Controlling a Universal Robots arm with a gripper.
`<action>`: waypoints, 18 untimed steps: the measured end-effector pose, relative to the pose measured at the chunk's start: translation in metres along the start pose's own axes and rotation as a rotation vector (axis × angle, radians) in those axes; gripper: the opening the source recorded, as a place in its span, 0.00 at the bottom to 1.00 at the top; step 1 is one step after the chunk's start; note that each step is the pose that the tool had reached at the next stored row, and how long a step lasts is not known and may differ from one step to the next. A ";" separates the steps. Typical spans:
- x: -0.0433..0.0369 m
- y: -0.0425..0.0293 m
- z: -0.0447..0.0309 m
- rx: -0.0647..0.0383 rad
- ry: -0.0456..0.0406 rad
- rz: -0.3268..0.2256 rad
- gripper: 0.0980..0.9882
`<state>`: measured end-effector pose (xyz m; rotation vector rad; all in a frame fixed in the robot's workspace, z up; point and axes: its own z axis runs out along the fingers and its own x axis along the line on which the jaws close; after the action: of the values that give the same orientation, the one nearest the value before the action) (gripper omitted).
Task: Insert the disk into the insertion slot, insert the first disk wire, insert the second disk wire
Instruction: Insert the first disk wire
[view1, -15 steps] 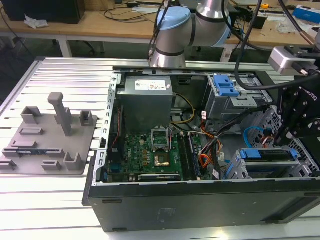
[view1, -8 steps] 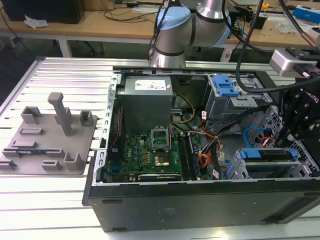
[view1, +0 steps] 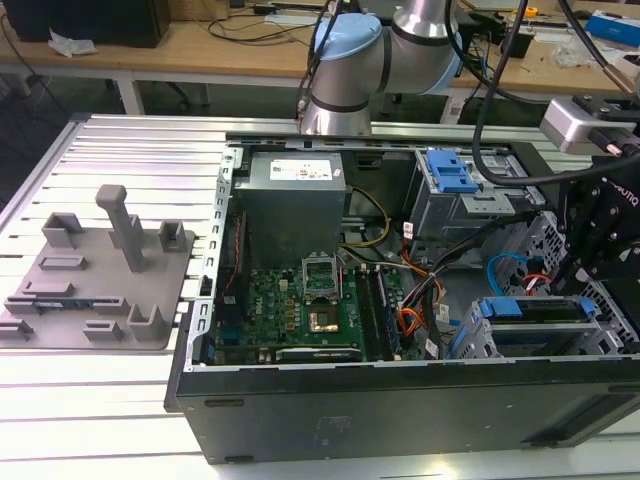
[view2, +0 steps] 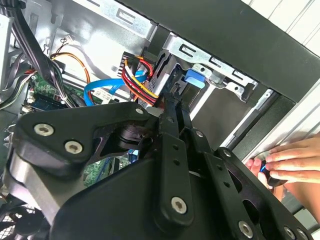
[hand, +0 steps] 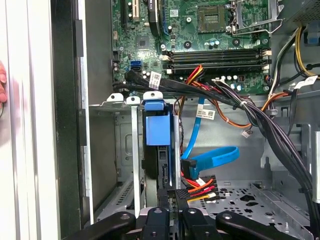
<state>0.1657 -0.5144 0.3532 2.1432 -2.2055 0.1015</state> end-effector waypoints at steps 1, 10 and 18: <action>0.0000 0.0000 0.0001 0.000 -0.0001 0.000 0.08; 0.0012 0.0000 0.0018 0.000 0.0000 0.001 0.08; 0.0011 0.0001 0.0040 0.000 -0.0002 0.002 0.08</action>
<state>0.1655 -0.5159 0.3493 2.1410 -2.2078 0.1012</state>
